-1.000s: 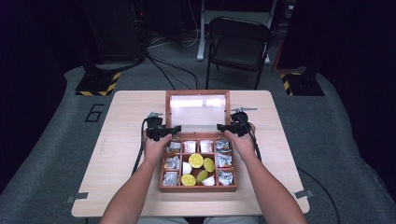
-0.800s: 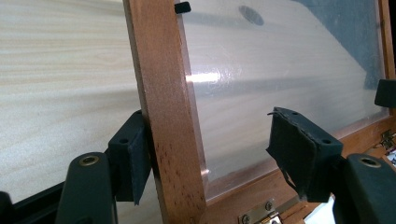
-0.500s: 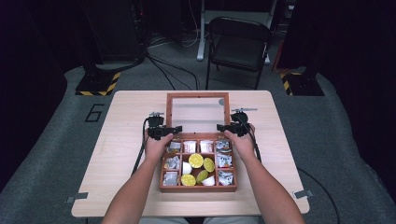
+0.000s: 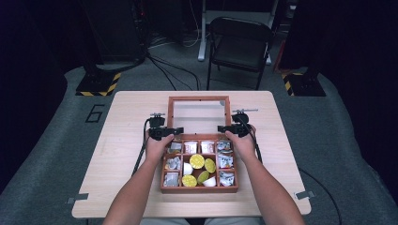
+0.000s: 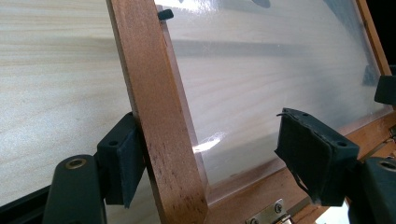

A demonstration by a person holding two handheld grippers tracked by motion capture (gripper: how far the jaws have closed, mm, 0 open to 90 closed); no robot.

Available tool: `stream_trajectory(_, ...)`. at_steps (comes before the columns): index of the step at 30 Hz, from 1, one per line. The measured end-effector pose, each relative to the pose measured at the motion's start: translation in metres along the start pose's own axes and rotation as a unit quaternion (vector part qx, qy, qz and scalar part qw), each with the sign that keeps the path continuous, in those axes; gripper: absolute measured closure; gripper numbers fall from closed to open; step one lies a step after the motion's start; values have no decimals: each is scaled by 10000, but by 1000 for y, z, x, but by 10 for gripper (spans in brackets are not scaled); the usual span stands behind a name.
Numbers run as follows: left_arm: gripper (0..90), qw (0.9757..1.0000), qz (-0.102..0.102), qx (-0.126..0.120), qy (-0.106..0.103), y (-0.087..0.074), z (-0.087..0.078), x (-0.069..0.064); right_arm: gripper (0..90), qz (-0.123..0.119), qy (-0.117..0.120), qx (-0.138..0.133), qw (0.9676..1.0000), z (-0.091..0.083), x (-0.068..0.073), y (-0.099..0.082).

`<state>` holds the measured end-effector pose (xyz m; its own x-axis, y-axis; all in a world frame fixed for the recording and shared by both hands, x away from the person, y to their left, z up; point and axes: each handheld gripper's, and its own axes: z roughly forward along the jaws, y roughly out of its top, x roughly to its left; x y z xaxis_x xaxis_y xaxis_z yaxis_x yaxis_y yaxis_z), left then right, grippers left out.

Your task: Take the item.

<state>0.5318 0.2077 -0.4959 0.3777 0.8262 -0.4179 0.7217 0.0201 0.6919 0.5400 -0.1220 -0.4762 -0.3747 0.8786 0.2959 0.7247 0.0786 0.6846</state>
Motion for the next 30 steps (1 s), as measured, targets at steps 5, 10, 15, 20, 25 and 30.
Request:
stream_trajectory(5, 259, 10000, -18, 49, 9, 1, 1, 0, 334, 13, 45, 32, 10000, 2, -2, 0)
stream_trajectory(10, 256, 9999, -67, 105, -18, 1, 1, 2, 331, 90, 47, 78, 9999, 2, -3, -1)
stream_trajectory(15, 255, 9998, -115, 145, -59, 0, 3, 4, 314, 45, -33, 143, 9999, 3, -1, -1)
stream_trajectory(20, 255, 9995, -212, 193, -98, 0, 4, 5, 314, 74, 7, 181, 9998, 4, -4, -2)
stream_trajectory(25, 251, 9993, -262, 251, -126, 0, 5, 7, 314, 192, 71, 224, 9995, 7, -6, -2)
stream_trajectory(30, 241, 9994, -191, 271, -95, 0, 5, 8, 313, 265, 79, 252, 9993, 7, -7, -3)
